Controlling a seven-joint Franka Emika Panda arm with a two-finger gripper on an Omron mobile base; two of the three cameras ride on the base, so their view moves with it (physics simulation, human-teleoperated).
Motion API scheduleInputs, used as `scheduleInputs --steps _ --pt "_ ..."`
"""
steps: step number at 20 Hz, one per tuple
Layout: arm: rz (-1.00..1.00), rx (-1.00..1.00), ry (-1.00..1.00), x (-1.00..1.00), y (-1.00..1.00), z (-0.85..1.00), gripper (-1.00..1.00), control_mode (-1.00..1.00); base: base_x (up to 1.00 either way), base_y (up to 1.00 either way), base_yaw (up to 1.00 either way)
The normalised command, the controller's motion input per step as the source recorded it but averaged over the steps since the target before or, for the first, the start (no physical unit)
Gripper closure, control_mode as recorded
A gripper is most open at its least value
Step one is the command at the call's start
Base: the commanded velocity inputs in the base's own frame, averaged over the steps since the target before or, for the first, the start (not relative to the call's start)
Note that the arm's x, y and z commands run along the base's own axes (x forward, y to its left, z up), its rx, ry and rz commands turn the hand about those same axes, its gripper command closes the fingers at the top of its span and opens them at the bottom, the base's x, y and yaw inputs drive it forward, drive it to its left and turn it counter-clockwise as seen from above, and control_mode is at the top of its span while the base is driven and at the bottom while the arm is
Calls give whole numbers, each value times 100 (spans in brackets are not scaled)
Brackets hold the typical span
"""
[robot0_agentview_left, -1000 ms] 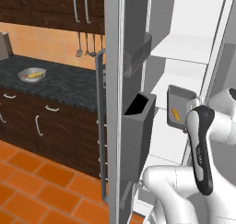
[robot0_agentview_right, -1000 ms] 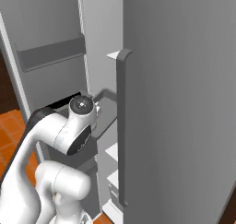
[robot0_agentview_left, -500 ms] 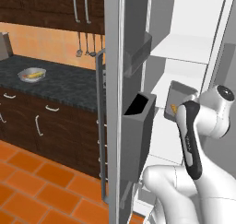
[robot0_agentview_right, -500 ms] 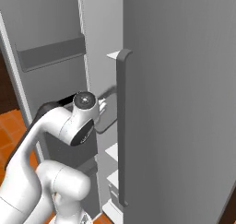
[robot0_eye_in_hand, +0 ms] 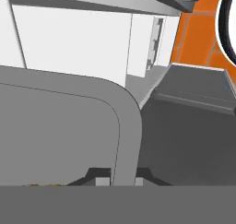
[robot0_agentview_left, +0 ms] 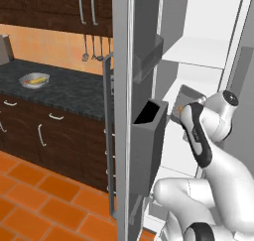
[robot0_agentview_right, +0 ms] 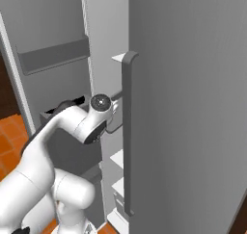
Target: Take the meat container that has the shrimp and place it on the second highest rack of the freezer. Then take the vegetable container that has the cucumber and carrot and place it on the highest rack of the freezer.
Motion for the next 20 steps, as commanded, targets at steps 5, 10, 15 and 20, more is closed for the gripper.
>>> scheduleInputs --steps 5,10,15,20 --pt "0 0 0 51 -24 -21 100 -100 0 0 0" --pt "0 0 1 38 -17 -9 100 -100 0 0 0" --pt "0 -1 0 41 -15 0 100 -100 0 0 0" --pt "0 0 0 42 -26 0 100 -100 0 0 0"
